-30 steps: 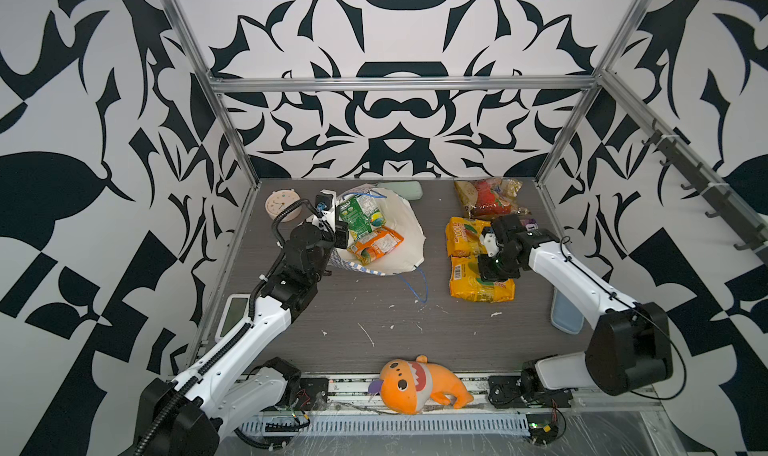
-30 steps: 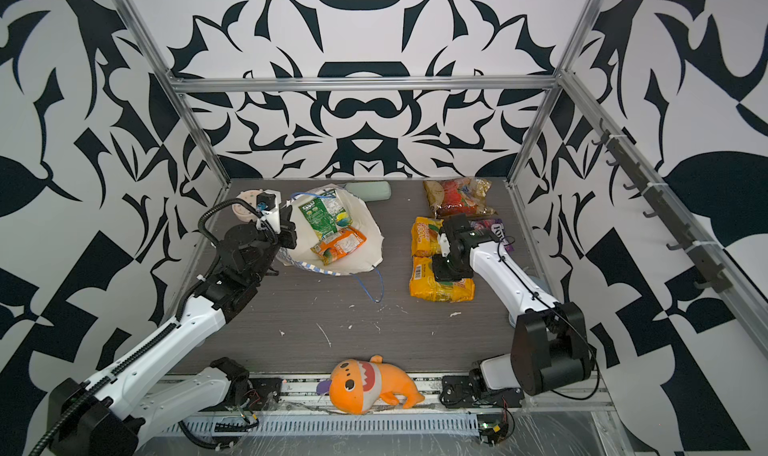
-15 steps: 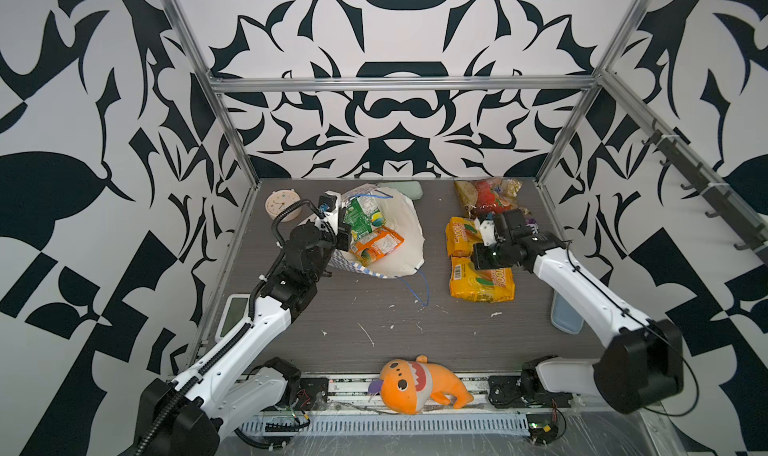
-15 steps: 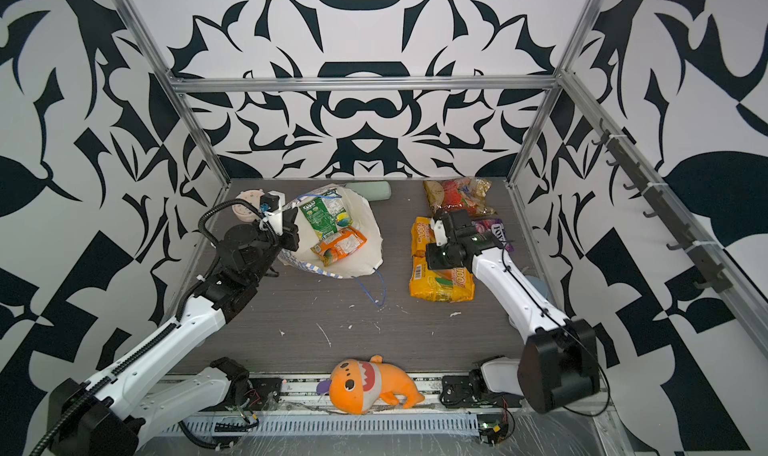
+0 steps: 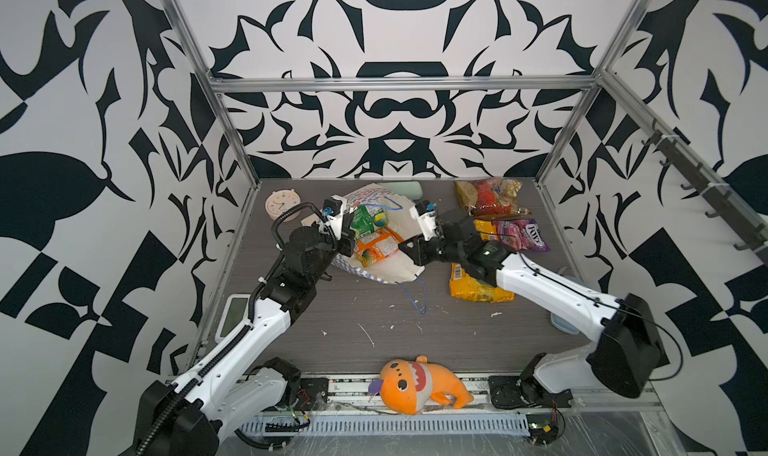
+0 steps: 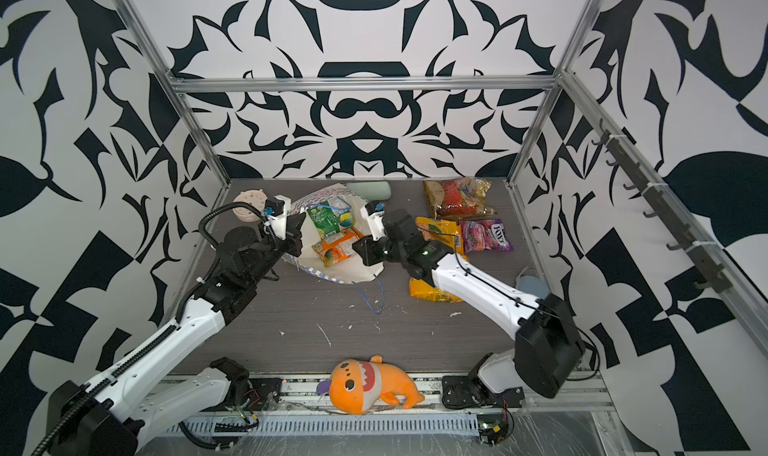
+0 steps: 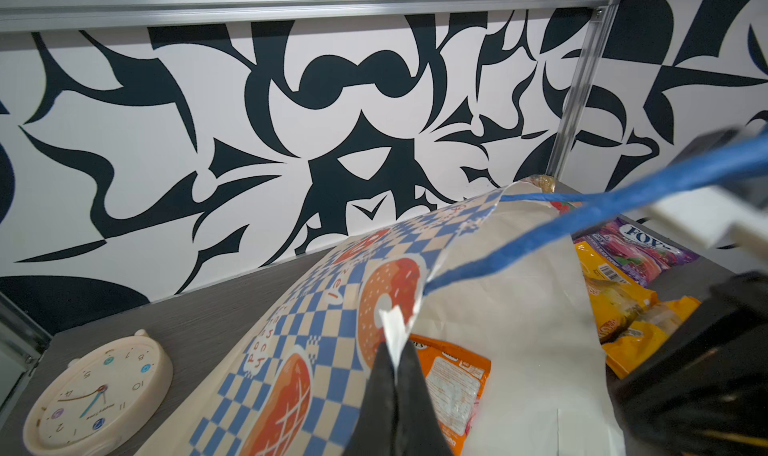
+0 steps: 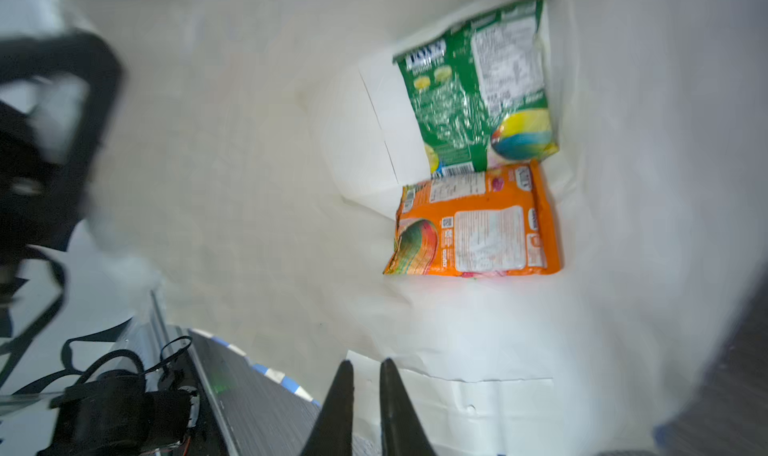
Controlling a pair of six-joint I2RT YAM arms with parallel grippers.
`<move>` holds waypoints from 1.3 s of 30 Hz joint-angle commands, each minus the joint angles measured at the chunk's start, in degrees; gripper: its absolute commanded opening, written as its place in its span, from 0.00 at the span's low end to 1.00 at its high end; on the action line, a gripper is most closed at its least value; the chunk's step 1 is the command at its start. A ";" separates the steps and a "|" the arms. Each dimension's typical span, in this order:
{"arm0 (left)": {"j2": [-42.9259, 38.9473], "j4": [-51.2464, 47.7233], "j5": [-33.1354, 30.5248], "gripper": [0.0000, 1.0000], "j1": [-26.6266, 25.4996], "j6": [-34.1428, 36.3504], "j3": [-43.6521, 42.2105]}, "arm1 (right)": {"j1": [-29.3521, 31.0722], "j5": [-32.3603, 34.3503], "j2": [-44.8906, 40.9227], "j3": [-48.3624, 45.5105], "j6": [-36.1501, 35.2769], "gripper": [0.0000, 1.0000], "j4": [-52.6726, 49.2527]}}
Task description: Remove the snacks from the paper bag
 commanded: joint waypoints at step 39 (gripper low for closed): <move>-0.96 4.86 5.24 0.00 0.08 -5.48 -4.63 | 1.08 21.77 25.44 2.31 33.17 0.48 21.05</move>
